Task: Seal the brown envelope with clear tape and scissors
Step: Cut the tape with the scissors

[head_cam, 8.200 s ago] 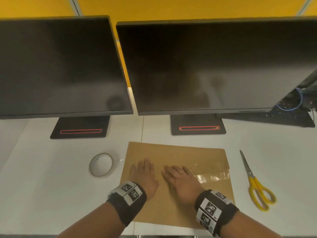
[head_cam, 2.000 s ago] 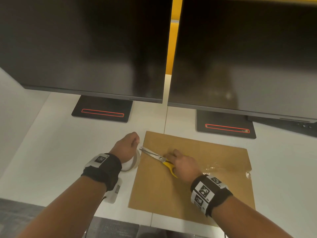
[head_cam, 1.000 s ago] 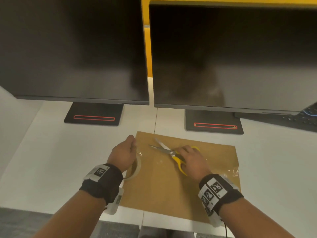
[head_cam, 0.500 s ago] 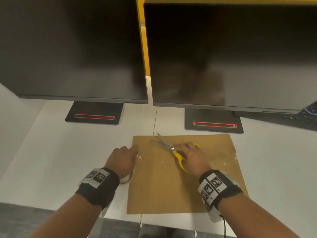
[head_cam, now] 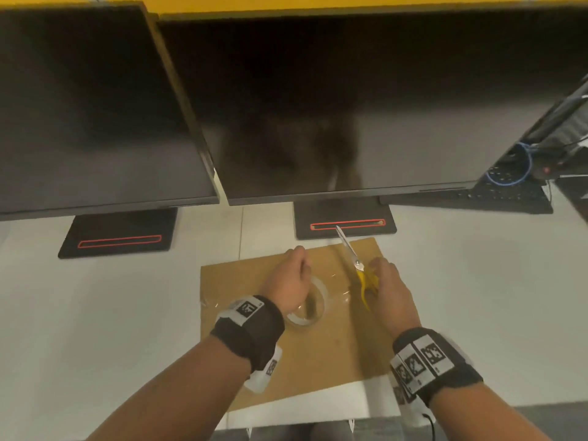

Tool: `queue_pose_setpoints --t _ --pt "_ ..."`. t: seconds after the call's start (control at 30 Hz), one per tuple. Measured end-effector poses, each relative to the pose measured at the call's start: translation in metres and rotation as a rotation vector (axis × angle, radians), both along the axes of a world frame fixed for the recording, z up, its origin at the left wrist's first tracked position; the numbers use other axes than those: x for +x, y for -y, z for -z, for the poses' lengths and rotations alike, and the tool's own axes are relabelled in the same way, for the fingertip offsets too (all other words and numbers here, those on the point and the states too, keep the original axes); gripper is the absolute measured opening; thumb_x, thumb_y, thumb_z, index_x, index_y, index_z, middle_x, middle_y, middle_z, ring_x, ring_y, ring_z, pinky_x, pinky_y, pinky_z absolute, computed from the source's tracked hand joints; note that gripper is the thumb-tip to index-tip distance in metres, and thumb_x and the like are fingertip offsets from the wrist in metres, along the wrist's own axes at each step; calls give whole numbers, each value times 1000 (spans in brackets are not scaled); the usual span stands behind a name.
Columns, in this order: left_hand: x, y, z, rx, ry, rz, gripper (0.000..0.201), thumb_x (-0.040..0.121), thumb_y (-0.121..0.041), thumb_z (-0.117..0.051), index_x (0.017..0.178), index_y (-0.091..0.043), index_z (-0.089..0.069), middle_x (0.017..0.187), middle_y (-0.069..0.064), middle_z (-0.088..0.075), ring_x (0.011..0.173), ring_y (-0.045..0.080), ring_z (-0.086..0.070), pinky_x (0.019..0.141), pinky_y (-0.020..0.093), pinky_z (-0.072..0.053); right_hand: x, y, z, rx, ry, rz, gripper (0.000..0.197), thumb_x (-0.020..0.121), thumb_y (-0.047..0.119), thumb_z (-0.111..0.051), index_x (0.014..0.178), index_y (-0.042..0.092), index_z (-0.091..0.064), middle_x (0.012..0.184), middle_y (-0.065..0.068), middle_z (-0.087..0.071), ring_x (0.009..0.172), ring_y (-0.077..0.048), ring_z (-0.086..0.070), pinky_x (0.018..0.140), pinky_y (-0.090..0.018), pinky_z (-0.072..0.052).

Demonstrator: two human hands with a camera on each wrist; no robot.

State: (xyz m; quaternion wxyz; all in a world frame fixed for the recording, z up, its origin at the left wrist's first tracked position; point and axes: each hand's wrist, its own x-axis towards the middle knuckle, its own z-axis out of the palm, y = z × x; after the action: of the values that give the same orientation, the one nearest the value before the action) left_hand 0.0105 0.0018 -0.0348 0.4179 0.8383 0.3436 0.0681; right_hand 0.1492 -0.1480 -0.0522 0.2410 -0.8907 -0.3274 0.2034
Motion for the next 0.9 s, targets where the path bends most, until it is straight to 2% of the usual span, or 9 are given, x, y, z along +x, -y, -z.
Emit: queue_pose_setpoints --t 0.07,0.17,0.3,0.37,0.43,0.6,0.8,0.9 --pt "22 14 1 9 -11 24 11 97 -17 -39 93 -11 -47 96 8 -52 79 31 -54 77 44 -47 13 16 1 -41 44 29 29 85 0 -53 110 13 -48 111 -9 -49 73 -28 -51 66 -29 -34" --pt "55 38 4 -5 -29 65 11 97 -19 -39 94 -12 -47 102 6 -50 81 30 -56 79 46 -47 31 40 3 -70 62 106 20 85 0 -53 102 10 -52 105 -11 -50 68 -25 -46 64 -29 -35" --pt "95 66 10 -7 -75 87 11 96 -19 -39 95 -11 -47 104 9 -54 87 32 -56 82 46 -47 47 65 6 -63 46 192 21 84 0 -53 104 5 -54 106 -14 -50 74 -34 -55 64 -30 -38" --pt "112 79 11 -29 -97 68 10 96 -18 -39 94 -12 -47 105 10 -57 90 32 -57 82 43 -48 55 75 8 -67 38 203 21 84 1 -54 106 4 -54 108 -15 -50 77 -36 -58 64 -29 -39" --pt "127 89 14 -58 -127 39 12 96 -16 -38 97 -9 -48 105 13 -58 92 33 -57 79 39 -45 62 82 10 -86 44 196 21 86 3 -53 107 4 -54 109 -15 -50 80 -36 -59 65 -29 -39" --pt "157 106 23 -121 -203 -48 14 97 -19 -39 98 -9 -48 101 15 -60 92 34 -59 74 38 -46 83 98 13 -136 81 183 19 89 7 -49 108 4 -53 108 -13 -53 84 -36 -59 66 -32 -42" --pt "188 120 29 -96 -262 -22 26 98 -24 -37 111 -4 -48 112 16 -59 101 34 -58 85 40 -48 103 117 13 -222 171 165 23 94 17 -42 113 11 -55 109 -9 -56 84 -34 -61 66 -37 -50" --pt "199 124 32 -87 -325 -4 29 98 -25 -37 115 -4 -46 116 16 -58 104 32 -58 86 40 -49 110 124 13 -286 192 149 21 94 15 -42 110 13 -55 105 -6 -58 83 -31 -62 64 -34 -50"
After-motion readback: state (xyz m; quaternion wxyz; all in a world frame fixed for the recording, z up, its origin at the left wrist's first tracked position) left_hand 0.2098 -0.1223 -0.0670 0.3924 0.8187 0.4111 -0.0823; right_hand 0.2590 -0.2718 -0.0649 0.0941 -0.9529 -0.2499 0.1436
